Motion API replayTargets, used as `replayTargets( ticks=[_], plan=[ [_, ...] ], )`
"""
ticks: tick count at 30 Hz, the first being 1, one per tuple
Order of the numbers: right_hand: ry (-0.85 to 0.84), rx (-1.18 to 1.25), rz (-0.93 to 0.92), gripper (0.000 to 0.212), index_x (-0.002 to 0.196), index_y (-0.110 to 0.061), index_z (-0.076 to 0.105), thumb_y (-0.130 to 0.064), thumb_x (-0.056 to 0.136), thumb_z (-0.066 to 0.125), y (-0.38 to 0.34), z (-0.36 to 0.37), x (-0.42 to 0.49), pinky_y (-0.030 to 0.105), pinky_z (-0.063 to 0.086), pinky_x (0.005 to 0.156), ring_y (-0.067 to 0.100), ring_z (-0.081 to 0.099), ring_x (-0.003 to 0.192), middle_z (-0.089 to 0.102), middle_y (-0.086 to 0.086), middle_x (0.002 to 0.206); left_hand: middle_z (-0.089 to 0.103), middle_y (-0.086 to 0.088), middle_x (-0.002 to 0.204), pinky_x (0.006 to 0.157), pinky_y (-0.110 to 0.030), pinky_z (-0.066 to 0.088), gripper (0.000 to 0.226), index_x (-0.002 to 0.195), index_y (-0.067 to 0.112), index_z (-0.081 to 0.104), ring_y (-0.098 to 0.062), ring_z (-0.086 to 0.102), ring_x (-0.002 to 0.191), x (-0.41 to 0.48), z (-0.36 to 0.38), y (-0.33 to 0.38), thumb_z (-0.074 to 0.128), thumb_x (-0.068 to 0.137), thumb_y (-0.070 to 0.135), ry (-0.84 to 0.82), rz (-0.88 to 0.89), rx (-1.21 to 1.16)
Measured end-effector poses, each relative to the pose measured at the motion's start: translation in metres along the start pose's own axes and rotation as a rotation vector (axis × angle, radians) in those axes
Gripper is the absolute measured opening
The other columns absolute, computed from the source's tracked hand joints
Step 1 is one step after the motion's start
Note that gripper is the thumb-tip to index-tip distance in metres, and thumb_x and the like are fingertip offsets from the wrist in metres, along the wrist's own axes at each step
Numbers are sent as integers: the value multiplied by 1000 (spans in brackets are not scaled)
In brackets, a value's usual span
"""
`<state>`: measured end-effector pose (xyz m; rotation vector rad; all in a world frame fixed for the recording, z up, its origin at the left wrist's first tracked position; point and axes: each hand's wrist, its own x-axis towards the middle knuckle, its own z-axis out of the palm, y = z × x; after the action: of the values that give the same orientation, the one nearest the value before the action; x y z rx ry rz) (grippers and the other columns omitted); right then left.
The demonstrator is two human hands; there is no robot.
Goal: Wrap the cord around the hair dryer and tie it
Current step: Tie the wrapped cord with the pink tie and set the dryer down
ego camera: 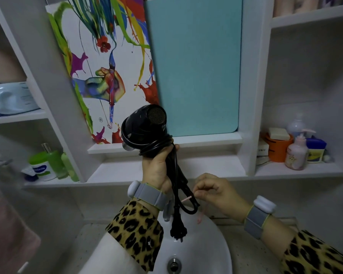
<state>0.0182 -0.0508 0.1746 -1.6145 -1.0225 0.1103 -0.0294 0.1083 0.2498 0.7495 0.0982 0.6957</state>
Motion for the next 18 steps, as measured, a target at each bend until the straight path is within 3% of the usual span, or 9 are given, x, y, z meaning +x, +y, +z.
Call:
replayTargets(
  ticks=[4,8,10,13,16,18],
  plan=[
    [45,116,62,28,74,-29,74,-2,81,70,5,1,-4,34,50,71,17,58,72,67,-3,75,70,-15,94,71,-28,59,34,116,-5,62,-22,70,72,-1,4,-2,62,83,-14,-8,5,-1],
    [127,163,71,27,83,-31,73,-4,79,72,5,1,-5,19,49,62,7,60,68,70,-7,75,73,-12,88,71,-28,59,26,103,-2,67,-22,72,72,0,8,-3,63,81,-16,-10,41,-3],
    [144,131,56,33,84,-34,72,-2,81,70,3,2,-7,18,50,60,4,63,66,72,-8,77,73,-12,89,70,-28,59,26,101,-1,68,-22,72,73,1,9,-5,64,80,-16,2,44,-7],
    [169,40,-3,36,91,-37,70,-2,83,66,0,2,-11,22,56,68,9,68,74,72,-5,83,74,-13,91,69,-27,58,26,99,1,71,-23,73,75,3,9,-7,66,79,-15,10,53,-5],
    [166,-98,-64,34,100,-38,66,-7,86,65,-4,2,-16,15,53,74,9,66,88,69,-9,91,76,-11,87,68,-28,58,26,88,9,76,-23,73,72,3,11,-8,67,79,-14,7,82,5],
    [156,-154,-105,33,105,-29,68,-4,85,63,-7,2,-19,12,51,75,8,64,93,66,-7,98,76,-9,84,67,-28,58,28,85,11,76,-22,73,70,4,12,-10,66,78,-15,17,102,15]
  ],
)
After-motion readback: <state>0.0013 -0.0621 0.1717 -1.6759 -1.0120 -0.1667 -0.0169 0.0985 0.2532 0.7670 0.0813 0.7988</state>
